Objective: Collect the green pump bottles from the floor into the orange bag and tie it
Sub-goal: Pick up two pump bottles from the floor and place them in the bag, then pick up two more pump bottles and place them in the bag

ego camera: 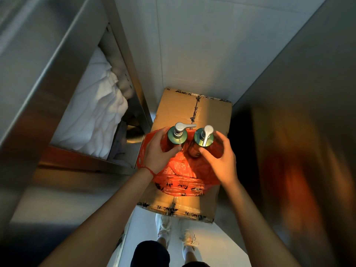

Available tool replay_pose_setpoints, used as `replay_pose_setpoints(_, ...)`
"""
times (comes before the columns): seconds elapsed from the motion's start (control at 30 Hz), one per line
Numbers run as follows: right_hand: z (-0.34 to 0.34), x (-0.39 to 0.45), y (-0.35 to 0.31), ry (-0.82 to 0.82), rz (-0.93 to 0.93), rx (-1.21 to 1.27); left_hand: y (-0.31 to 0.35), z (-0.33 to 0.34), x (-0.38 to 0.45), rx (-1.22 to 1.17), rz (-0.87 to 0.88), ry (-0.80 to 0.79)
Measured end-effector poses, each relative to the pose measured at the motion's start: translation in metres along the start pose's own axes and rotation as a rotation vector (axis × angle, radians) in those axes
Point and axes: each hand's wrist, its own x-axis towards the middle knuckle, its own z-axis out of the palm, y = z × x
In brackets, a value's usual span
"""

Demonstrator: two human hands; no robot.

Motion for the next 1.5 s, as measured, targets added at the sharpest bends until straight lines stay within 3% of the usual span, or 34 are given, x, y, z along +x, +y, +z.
replay_pose_setpoints(0.17,-0.016,-0.033,-0.015,-0.014,-0.006,-0.126,0.008,-0.013,-0.034,0.192,-0.022,-0.042)
replay_pose_setpoints(0.43,-0.038,-0.086,-0.044,-0.085,-0.236,-0.596,0.024,-0.019,-0.11,0.656,0.06,0.053)
replay_pose_setpoints(0.6,-0.043,-0.126,-0.049,-0.194,-0.294,-0.556,0.041,-0.008,-0.169,0.694,0.036,0.21)
replay_pose_setpoints(0.93,-0.058,-0.19,-0.074,-0.42,-0.653,-0.637,0.066,-0.014,-0.302,0.665,-0.118,0.54)
replay_pose_setpoints(1.5,-0.018,-0.373,-0.083,-0.823,-1.042,-0.679,0.042,-0.015,-0.556,0.606,-0.512,0.783)
